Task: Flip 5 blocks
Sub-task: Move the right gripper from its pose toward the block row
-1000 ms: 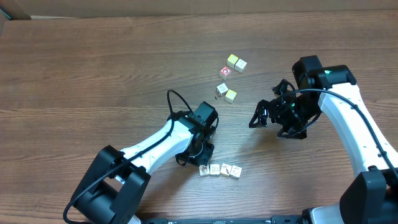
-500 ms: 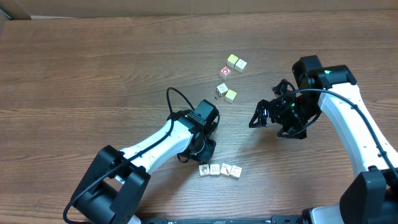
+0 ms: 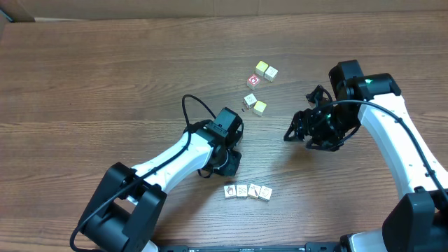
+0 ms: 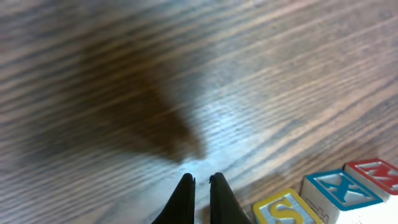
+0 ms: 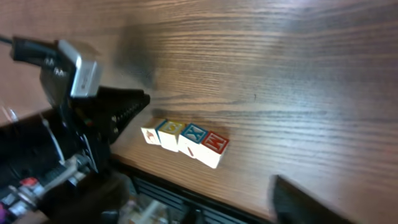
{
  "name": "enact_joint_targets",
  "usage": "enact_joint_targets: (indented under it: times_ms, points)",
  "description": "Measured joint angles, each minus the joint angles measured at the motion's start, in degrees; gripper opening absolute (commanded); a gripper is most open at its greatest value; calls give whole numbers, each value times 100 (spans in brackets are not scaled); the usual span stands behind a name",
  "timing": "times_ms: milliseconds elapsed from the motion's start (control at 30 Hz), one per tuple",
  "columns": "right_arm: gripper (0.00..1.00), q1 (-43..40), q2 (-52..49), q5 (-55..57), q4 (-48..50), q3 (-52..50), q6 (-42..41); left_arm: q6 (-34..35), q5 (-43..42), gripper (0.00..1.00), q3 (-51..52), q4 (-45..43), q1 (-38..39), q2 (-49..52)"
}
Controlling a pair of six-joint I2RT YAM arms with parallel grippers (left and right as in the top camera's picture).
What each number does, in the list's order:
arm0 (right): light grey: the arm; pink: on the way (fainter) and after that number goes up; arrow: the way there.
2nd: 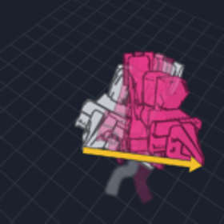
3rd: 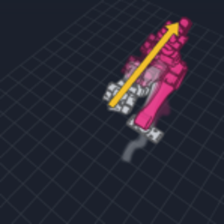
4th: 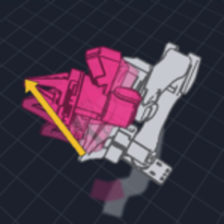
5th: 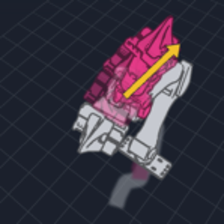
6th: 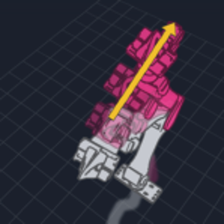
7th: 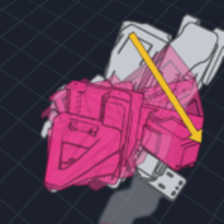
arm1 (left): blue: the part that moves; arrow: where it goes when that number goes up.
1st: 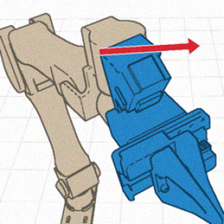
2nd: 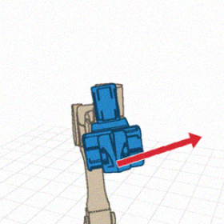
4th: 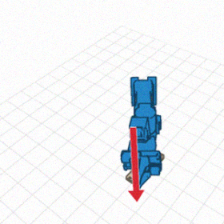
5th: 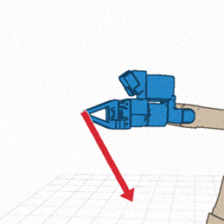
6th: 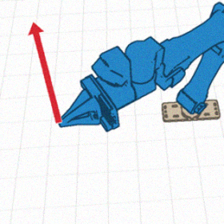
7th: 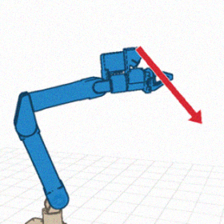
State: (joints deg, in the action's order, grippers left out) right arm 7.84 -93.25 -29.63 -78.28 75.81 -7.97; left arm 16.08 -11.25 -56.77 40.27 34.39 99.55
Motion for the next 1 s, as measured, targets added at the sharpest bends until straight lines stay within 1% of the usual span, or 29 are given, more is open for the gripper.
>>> enact_joint_targets:
  times_ms: [33, 67, 133, 167, 233, 267, 333, 433, 533, 633, 767, 933, 1000]
  points:
    - [66, 20, 4, 0, 22, -52, 0, 0, 11, 4, 0, -11, -57, 0]
    - [64, 55, 9, 4, 46, -140, -22, 0, 17, 4, 0, -15, -116, 0]
    - [52, 151, 9, 4, 144, -404, -70, 0, 39, 4, -2, -28, -278, 0]
    - [44, 216, 9, 9, 229, -579, -146, 0, 39, 5, -2, -26, -376, 0]
    - [37, 352, 9, 31, 374, -927, -262, -15, 52, 7, -2, -24, -573, 0]
    - [35, 424, 9, 55, 463, -1086, -372, -39, 59, 7, -2, -22, -664, 2]
    - [25, 533, 9, 155, 636, -1300, -562, -125, 68, 7, -2, 2, -826, 0]
    - [13, 588, 9, 269, 940, -1379, -743, -197, 81, 7, -2, 109, -944, 0]
    - [4, 627, 9, 330, 1344, -1379, -828, -262, 81, 7, -2, 164, -966, 2]
    - [4, 804, 9, 372, 1683, -1401, -833, -280, 79, 6, -2, 173, -964, 2]
    - [4, 1272, 9, 411, 2092, -1565, -852, -280, 72, 7, -2, 170, -964, 0]
    - [4, 1880, -44, 413, 2675, -1718, -1078, -282, 44, 5, -2, 173, -964, 0]
    - [4, 2000, -92, 411, 2787, -1733, -1156, -282, 37, 6, -2, 173, -964, 0]
